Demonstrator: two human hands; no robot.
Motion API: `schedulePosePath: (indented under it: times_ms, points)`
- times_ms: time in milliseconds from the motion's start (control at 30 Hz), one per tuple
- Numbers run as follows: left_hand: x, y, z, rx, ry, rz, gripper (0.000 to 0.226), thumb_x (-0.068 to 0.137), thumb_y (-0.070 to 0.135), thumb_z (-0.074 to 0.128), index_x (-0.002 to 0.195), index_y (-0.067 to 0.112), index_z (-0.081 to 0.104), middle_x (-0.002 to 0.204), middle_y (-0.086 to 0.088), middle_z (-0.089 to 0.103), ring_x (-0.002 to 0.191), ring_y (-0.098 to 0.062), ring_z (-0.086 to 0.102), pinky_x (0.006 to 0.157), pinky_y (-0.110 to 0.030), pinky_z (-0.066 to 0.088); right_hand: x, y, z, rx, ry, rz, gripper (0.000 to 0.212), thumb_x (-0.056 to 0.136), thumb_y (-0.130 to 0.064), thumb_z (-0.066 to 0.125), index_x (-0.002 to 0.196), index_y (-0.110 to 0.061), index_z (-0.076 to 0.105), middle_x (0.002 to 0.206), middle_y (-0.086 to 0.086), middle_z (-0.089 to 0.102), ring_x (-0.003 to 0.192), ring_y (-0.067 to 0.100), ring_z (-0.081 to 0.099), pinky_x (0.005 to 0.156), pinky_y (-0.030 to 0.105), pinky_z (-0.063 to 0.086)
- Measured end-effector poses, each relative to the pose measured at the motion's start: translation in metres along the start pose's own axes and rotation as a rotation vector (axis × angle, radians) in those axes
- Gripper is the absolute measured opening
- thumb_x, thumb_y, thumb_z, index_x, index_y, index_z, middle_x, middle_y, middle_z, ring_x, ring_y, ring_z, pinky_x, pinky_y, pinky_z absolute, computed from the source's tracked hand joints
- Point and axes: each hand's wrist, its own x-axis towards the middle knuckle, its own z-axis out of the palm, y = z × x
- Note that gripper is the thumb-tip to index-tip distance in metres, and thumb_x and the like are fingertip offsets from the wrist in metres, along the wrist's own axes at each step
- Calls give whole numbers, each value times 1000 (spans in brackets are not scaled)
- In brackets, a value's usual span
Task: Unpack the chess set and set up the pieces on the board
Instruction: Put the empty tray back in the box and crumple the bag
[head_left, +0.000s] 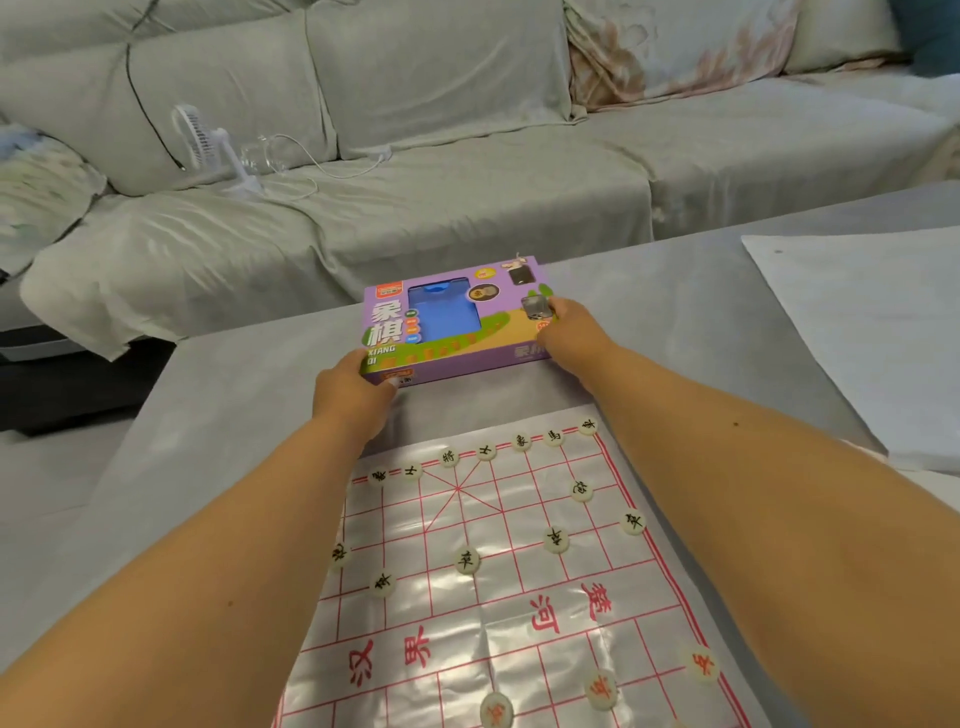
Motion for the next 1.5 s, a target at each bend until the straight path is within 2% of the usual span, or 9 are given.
schedulePosePath:
  times_ms: [200, 467, 567, 733, 933, 1067, 1167, 1367, 1500]
  points:
    - [-4, -3, 5, -22, 22, 14, 57, 90, 24, 63, 142, 20, 40, 131, -12, 50, 111, -29, 55, 98, -36, 43, 29, 13, 3, -177, -31, -14, 52, 77, -7, 45, 129, -9, 48, 128, 11, 51, 116, 31, 51, 102, 42, 41]
    - [-5, 11, 2, 92, 11, -69, 58, 87, 43, 62, 137, 23, 41, 131, -17, 43, 112, -34, 51, 98, -41, 45, 6, 14, -6, -224, 56, -72, 42, 86, -17, 54, 127, -13, 49, 129, 12, 49, 121, 29, 48, 103, 40, 40]
    - [-15, 27, 2, 196, 135, -79, 62, 85, 45, 64, 136, 19, 41, 132, -21, 35, 122, -37, 37, 95, -40, 39, -14, 30, -40, -435, 226, -27, 57, 89, -27, 56, 140, -11, 37, 142, 10, 41, 131, 29, 38, 106, 38, 32]
    - [-41, 65, 20, 136, 251, 79, 48, 85, 29, 59, 129, 11, 51, 129, -20, 45, 122, -37, 37, 96, -39, 35, -53, 65, -126, -720, 516, 138, 39, 84, -19, 56, 122, -10, 50, 123, 13, 52, 115, 32, 48, 93, 39, 40]
    - [-88, 121, 74, -88, 84, 331, 28, 91, 30, 55, 100, 5, 65, 101, -14, 64, 98, -32, 56, 83, -39, 44, -89, 107, -192, -731, 509, 399, 48, 81, -38, 66, 115, -6, 50, 119, 14, 50, 115, 32, 45, 89, 40, 42]
    - [-121, 149, 107, -201, -137, 318, 30, 95, 31, 51, 73, 10, 55, 68, -5, 53, 70, -23, 47, 64, -31, 36, -88, 118, -206, -743, 427, 398, 44, 86, -35, 64, 113, -2, 55, 120, 17, 51, 114, 35, 48, 88, 36, 41]
    - [-130, 158, 125, -241, -241, 254, 26, 94, 33, 52, 74, 16, 52, 68, 3, 51, 74, -21, 49, 69, -32, 40, -88, 116, -211, -806, 381, 373, 26, 92, -18, 55, 113, -3, 56, 120, 15, 52, 113, 32, 51, 90, 32, 40]
    - [-139, 168, 132, -322, -346, 152, 21, 92, 30, 53, 86, 10, 59, 83, -6, 60, 77, -23, 52, 79, -38, 50, -90, 116, -212, -891, 325, 348, 24, 93, -11, 45, 114, -4, 54, 121, 14, 51, 115, 28, 48, 95, 29, 36]
    - [-140, 168, 131, -395, -388, 81, 21, 92, 25, 56, 74, 14, 58, 79, -6, 61, 78, -25, 55, 90, -42, 50, -92, 114, -216, -914, 307, 312, 26, 94, -10, 44, 117, -2, 53, 124, 16, 50, 118, 29, 46, 97, 29, 35]
